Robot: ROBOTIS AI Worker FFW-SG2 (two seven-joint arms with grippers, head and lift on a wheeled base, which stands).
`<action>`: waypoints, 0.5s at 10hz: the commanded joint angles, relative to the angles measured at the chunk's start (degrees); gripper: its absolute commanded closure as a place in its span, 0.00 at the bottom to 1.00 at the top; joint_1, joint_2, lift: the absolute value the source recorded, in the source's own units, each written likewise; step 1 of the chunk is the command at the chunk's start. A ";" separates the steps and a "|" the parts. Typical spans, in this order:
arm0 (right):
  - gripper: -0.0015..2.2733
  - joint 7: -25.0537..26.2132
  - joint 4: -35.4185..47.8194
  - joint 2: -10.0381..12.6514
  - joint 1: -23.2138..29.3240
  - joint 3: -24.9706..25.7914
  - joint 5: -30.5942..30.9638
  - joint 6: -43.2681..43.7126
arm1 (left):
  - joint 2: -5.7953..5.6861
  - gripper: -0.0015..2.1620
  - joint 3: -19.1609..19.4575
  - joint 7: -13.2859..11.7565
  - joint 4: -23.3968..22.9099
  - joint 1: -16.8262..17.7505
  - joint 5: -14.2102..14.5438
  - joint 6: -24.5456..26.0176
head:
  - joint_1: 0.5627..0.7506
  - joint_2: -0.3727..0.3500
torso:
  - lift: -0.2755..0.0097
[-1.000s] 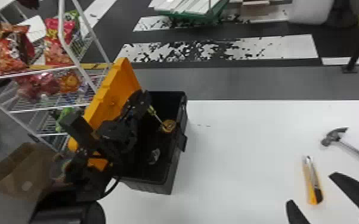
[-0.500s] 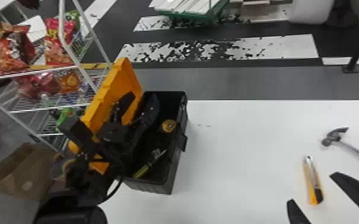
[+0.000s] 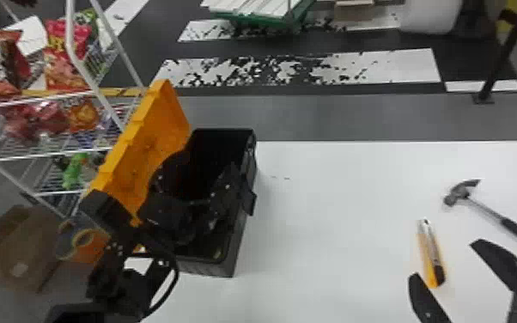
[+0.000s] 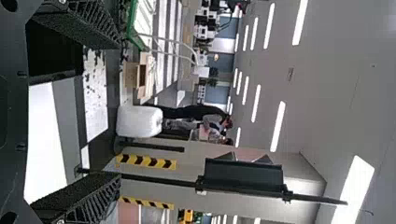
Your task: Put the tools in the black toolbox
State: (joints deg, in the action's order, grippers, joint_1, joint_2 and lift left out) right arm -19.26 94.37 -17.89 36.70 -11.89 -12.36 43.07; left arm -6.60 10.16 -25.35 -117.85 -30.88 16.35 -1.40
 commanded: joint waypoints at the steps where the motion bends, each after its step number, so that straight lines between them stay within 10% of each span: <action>1: 0.03 0.80 -0.24 0.05 0.21 0.99 -0.39 0.03 | -0.08 0.01 -2.86 1.44 -0.54 -1.29 -1.50 0.14 | 0.70 0.76 | 0.83; 5: 0.03 4.67 -1.38 0.22 0.83 2.66 -3.02 0.03 | -0.08 0.01 -8.14 10.67 -0.80 -8.06 -3.43 -6.19 | 0.70 0.59 | 0.83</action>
State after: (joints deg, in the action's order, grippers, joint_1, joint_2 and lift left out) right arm -14.63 93.17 -17.69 37.45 -9.46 -15.09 43.10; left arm -6.68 2.63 -15.11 -118.64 -37.36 13.21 -5.67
